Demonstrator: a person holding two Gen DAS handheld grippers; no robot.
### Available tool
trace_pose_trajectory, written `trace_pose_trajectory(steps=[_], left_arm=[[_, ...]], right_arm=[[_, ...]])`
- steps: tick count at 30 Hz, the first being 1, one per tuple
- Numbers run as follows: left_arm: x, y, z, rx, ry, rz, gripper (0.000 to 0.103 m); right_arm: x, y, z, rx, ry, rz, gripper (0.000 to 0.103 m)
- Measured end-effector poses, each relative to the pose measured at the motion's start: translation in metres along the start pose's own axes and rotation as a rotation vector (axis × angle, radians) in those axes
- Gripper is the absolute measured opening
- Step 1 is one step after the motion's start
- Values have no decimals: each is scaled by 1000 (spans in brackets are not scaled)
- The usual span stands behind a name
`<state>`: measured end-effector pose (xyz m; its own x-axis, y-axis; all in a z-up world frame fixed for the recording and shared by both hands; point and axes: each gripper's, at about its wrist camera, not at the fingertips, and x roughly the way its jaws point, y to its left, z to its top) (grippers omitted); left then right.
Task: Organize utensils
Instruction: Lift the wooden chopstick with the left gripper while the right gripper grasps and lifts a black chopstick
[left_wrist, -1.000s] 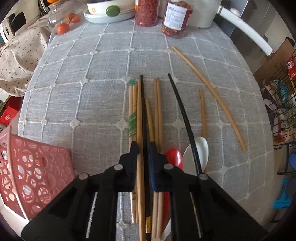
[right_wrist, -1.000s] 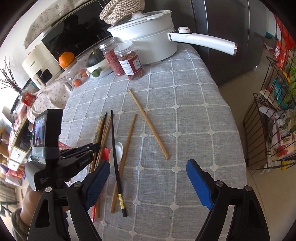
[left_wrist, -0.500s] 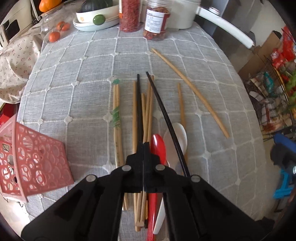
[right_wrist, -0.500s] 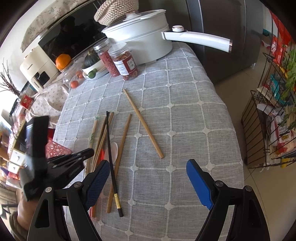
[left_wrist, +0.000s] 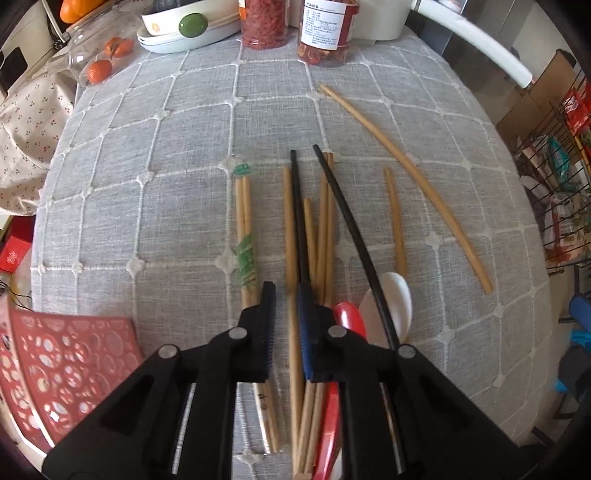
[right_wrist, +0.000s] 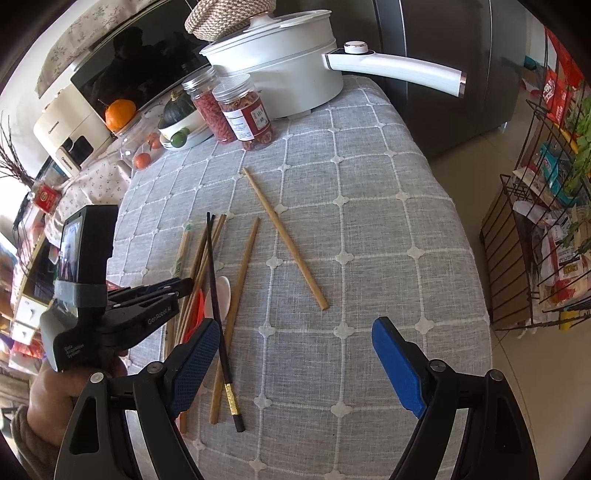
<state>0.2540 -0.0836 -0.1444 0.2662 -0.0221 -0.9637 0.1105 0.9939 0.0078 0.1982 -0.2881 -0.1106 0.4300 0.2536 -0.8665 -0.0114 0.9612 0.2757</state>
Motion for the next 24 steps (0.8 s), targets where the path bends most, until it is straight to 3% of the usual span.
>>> trace_pose_trajectory(steps=[1,6,12,15,20,24], left_arm=[[5,2,0,-2,39,18,11],[6,-2,-9,24,27,2,10],[13,-2,1,-12,20,-7,7],[4,3,-9,-48,7,-81,7],[-50,11,-33,-45,-156,-135,7],[-93,20,-59,-34,-282,-189,7]], right_arm=[[-1,0,0,-3,-4,1,86],[-2,2,-2,-7,-4,6,86],[4,9,-2,-31,9,7,86],[11,0,-2,-11,26,-12,86],[16,3,2,-24,36,-10,85],[31,24,2,-88,79,48,62]])
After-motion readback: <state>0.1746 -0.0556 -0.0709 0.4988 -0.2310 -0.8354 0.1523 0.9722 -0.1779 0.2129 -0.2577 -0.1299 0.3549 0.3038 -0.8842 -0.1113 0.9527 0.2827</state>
